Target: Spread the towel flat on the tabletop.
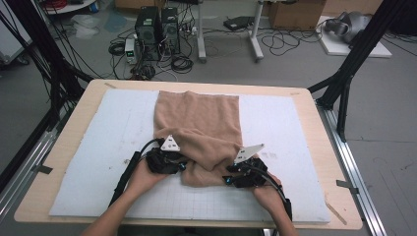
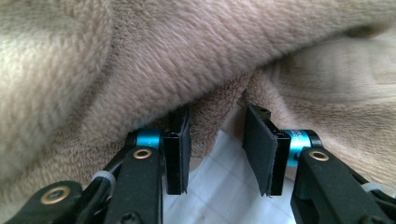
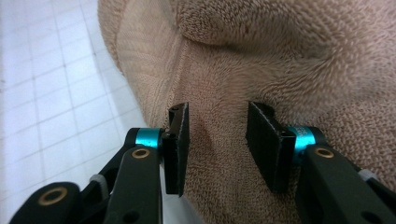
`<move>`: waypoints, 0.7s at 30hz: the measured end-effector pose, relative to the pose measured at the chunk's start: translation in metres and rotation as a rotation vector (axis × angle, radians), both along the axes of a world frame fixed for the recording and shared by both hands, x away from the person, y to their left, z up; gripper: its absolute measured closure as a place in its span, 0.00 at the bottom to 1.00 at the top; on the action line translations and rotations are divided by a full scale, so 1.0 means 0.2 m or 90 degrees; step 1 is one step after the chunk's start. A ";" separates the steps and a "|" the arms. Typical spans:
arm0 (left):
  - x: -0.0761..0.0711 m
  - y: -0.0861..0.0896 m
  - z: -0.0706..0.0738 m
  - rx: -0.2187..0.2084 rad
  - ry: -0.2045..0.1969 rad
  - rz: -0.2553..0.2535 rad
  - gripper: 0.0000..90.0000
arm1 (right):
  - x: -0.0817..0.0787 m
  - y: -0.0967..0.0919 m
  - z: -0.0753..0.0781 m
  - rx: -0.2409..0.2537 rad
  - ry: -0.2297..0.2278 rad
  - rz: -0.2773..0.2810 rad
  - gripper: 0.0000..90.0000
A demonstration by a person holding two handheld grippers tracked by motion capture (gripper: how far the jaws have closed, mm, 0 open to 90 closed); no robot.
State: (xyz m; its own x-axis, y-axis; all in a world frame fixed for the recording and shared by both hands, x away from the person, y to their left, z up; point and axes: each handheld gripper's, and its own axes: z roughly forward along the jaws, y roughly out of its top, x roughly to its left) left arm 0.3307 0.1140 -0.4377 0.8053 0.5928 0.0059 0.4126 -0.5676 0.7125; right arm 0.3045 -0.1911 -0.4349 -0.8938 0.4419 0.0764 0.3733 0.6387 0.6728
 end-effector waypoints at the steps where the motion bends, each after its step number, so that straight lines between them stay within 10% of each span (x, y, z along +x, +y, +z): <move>1: 0.00 0.00 0.00 -0.001 0.000 0.003 0.71 | 0.00 0.00 0.00 0.002 -0.005 0.000 0.68; 9: 0.00 0.01 0.00 0.017 -0.022 0.011 0.93 | 0.02 0.01 0.00 -0.005 -0.008 0.003 0.88; 21: -0.15 0.12 0.18 -0.019 -0.057 -0.022 0.95 | 0.00 -0.02 0.06 -0.016 -0.032 0.031 0.95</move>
